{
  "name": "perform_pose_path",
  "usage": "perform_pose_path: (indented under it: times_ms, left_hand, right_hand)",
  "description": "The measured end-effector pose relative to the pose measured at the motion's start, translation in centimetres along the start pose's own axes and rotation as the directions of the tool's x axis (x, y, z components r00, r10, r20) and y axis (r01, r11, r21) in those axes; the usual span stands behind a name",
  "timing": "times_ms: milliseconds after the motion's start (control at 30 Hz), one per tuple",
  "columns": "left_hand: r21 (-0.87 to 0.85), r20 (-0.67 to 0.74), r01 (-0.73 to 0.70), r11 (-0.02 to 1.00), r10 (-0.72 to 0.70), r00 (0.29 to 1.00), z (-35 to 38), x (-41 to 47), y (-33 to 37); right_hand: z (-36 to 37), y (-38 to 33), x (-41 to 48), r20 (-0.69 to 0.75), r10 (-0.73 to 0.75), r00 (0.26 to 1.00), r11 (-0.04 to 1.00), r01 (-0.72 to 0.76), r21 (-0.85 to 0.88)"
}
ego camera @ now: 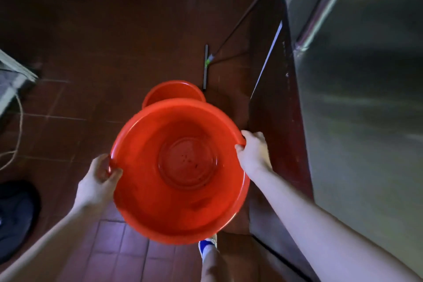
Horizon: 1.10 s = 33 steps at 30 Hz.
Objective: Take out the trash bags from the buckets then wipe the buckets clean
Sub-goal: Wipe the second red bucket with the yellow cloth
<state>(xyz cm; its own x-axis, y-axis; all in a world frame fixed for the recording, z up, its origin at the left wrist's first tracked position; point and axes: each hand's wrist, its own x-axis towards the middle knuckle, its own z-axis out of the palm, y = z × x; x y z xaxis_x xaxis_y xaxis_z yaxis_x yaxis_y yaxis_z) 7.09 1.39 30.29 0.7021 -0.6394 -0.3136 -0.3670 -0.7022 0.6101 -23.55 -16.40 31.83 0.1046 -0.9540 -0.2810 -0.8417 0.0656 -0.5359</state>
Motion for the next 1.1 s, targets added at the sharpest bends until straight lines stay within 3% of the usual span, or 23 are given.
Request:
perform_pose_path:
  times_ms: [267,500,833,967,1100]
  left_hand:
    - [-0.154,-0.246,-0.281,0.947,0.239,0.939,-13.9,-15.4,4.1]
    - [-0.25,-0.403,-0.472,0.845,0.353,0.845,-19.5,-25.5,12.7]
    - [-0.452,-0.36,-0.45,0.77,0.304,0.882,-12.2,-32.4,26.0]
    - [-0.511,-0.358,-0.374,0.774,0.204,0.911,-6.2,-34.5,30.6]
    - [-0.568,-0.356,-0.279,0.774,0.075,0.931,-1.5,-36.4,34.2]
  right_hand:
    - [-12.8,-6.2,-14.4,-0.24,-0.206,0.949,0.955,0.249,0.162]
    - [-24.8,-5.2,-22.6,-0.458,-0.194,0.867,0.889,0.353,0.292]
    - [-39.6,3.4,-19.6,-0.497,-0.187,0.848,0.907,0.343,0.243]
    - [-44.2,8.3,-16.1,-0.421,-0.207,0.883,0.909,0.333,0.251]
    - [-47.7,13.0,-12.7,-0.278,-0.235,0.931,0.863,0.332,0.38]
